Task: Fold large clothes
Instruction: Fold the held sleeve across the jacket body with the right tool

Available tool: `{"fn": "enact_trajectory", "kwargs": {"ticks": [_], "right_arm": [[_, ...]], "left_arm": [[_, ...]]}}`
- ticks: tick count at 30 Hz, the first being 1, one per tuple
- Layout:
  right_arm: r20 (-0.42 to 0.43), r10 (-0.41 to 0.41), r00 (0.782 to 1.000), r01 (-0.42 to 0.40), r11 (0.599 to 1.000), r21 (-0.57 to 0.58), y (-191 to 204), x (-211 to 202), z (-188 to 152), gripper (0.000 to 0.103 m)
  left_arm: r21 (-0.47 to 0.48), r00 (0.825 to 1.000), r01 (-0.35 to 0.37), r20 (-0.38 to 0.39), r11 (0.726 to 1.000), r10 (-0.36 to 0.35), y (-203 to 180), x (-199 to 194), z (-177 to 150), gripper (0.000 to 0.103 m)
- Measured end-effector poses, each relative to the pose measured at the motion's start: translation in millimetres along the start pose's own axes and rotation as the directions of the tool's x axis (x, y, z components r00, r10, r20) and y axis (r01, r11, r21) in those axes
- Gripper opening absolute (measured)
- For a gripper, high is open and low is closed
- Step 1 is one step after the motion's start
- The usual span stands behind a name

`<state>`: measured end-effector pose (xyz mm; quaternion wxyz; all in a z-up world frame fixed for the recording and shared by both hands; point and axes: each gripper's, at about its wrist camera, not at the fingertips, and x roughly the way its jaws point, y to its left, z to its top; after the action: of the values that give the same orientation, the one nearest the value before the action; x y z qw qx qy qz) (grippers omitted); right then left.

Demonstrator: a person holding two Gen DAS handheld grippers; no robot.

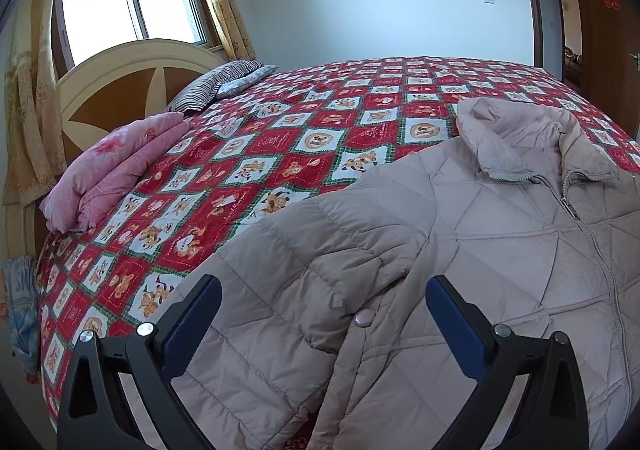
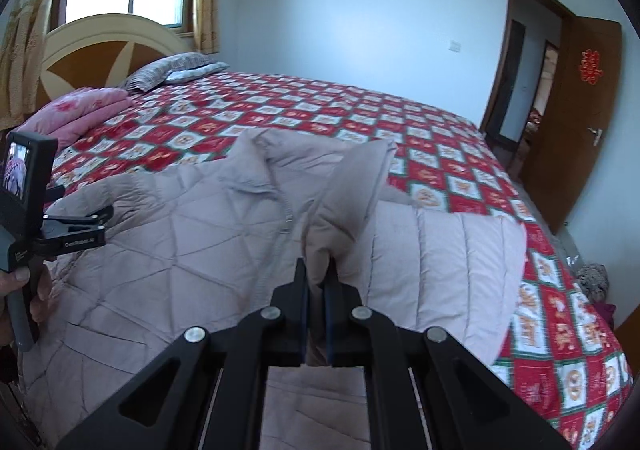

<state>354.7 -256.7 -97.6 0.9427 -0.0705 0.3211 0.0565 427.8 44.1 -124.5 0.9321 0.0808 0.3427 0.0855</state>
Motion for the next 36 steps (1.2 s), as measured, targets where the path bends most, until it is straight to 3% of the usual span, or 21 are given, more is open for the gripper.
{"fn": "enact_trajectory", "kwargs": {"ticks": [13,16,17,18,20,25,28,31,34,36], "right_arm": [[-0.083,0.147,0.986,-0.149,0.989,-0.014,69,46,-11,0.008],[-0.110,0.201,0.973,-0.201,0.979,0.009,77,61,-15,0.015],[-0.104,0.212,0.972,-0.211,0.977,0.017,78,62,-16,0.022],[-0.102,0.225,0.969,-0.224,0.974,0.023,78,63,-17,0.044],[-0.089,0.248,0.965,-0.245,0.969,0.036,77,56,-20,0.073],[-0.045,0.277,0.960,-0.278,0.961,-0.013,64,11,-24,0.076],[-0.009,0.203,0.979,-0.203,0.979,-0.015,39,-9,-28,0.076],[-0.022,0.051,0.998,-0.051,0.998,0.039,-9,-6,-31,0.074],[-0.052,-0.060,0.997,0.070,0.975,0.211,-79,5,-31,0.052],[-0.065,-0.137,0.989,0.150,0.932,0.329,-124,10,-30,0.047]], "left_arm": [[0.007,1.000,-0.015,-0.001,1.000,0.015,2,0,3,0.102],[0.004,1.000,-0.021,-0.003,1.000,0.021,1,0,5,0.102],[0.002,1.000,-0.020,-0.005,1.000,0.020,0,-1,5,0.102],[0.002,1.000,-0.020,-0.006,1.000,0.020,-1,-2,5,0.102],[0.007,1.000,-0.022,-0.002,1.000,0.022,-5,-6,5,0.102],[0.029,1.000,-0.001,0.027,1.000,0.000,-27,-22,11,0.102],[0.053,0.998,0.039,0.050,0.998,-0.042,-52,-34,17,0.102],[0.110,0.996,0.043,0.069,0.993,-0.050,-88,-39,18,0.102],[0.198,0.990,-0.090,0.125,0.976,0.066,-122,-32,11,0.102],[0.252,0.983,-0.163,0.122,0.954,0.135,-133,-16,2,0.102]]}}
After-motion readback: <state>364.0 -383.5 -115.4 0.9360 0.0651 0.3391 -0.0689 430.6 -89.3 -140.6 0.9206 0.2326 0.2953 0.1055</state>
